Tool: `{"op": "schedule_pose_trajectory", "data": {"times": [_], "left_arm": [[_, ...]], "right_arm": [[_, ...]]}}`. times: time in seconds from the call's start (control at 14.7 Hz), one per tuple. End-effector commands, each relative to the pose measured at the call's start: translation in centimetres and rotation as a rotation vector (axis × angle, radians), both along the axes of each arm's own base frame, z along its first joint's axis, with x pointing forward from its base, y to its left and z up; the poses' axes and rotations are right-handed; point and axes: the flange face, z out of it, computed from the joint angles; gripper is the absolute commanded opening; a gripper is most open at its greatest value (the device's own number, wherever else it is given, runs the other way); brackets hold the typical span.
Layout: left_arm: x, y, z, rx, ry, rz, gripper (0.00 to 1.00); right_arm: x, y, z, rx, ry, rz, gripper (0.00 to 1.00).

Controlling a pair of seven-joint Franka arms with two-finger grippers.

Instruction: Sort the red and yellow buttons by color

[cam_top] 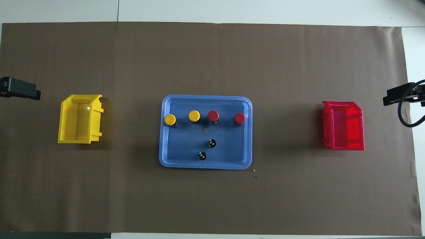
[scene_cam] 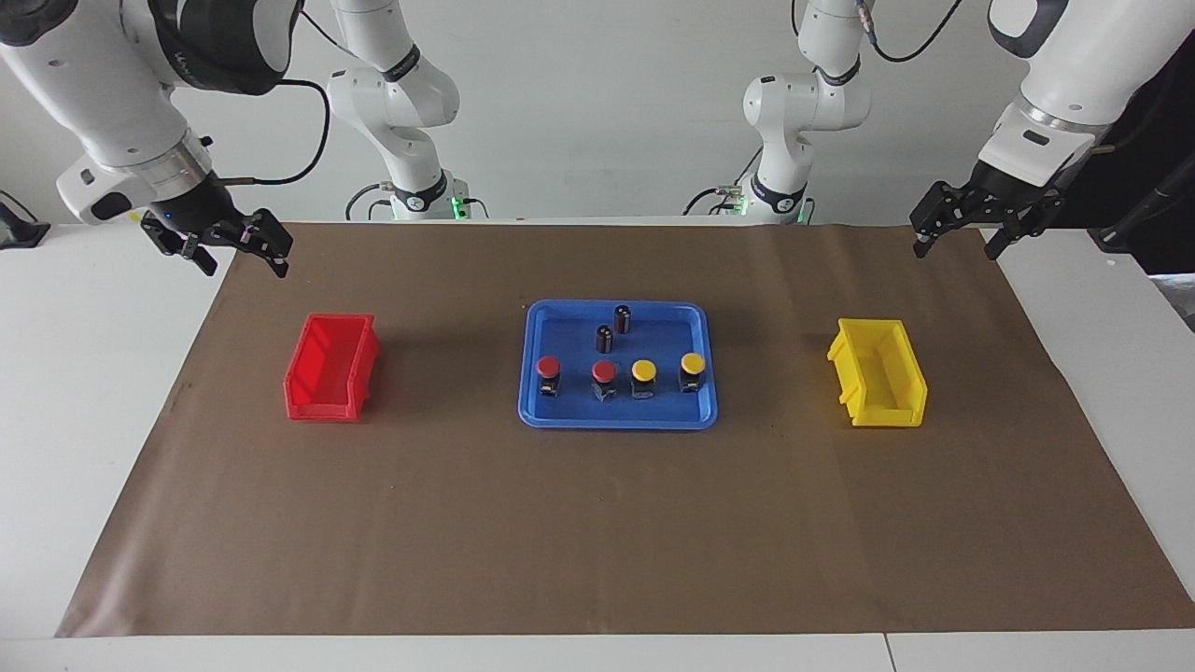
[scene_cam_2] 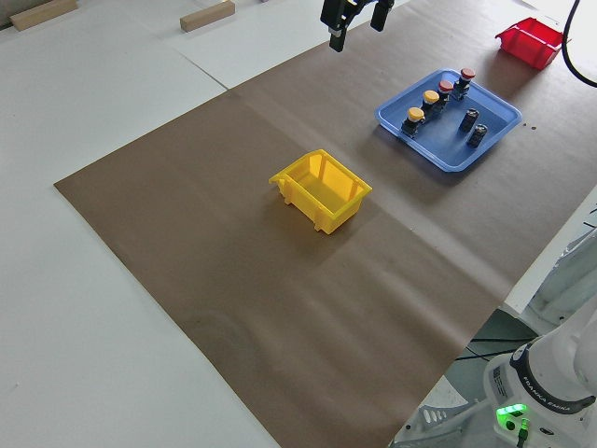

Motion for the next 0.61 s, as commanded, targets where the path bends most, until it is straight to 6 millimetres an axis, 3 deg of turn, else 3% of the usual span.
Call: {"op": "schedule_pose_trajectory", "data": {"times": [0.0,0.14,0.2,0.41,0.48,0.55], "left_arm": [[-0.9,0.3,0.1,-0.001,0.006,-0.012,1.00],[-0.9,0.3,0.1,-0.001,0.006,-0.012,1.00],[-0.9,0.3,0.1,-0.001,0.008,-0.012,1.00],[-0.9,0.3,0.1,-0.001,0.006,-0.012,1.00],[-0.9,0.3,0.1,-0.001,0.006,-0.010,1.00],[-0.9,0.3,0.1,-0.001,0.008,-0.012,1.00]], "right_arm": [[2.1,5.0,1.6,-0.001,-0.023,0.018,1.00],[4.3,10.3,1.5,-0.015,0.011,-0.017,1.00],[5.2,14.4,1.6,-0.020,-0.002,0.017,1.00],[6.1,25.0,-0.4,0.019,-0.086,-0.093,1.00],[5.9,28.6,-2.7,0.034,-0.102,-0.090,1.00],[4.5,31.7,-6.2,0.021,-0.083,-0.074,1.00]]}}
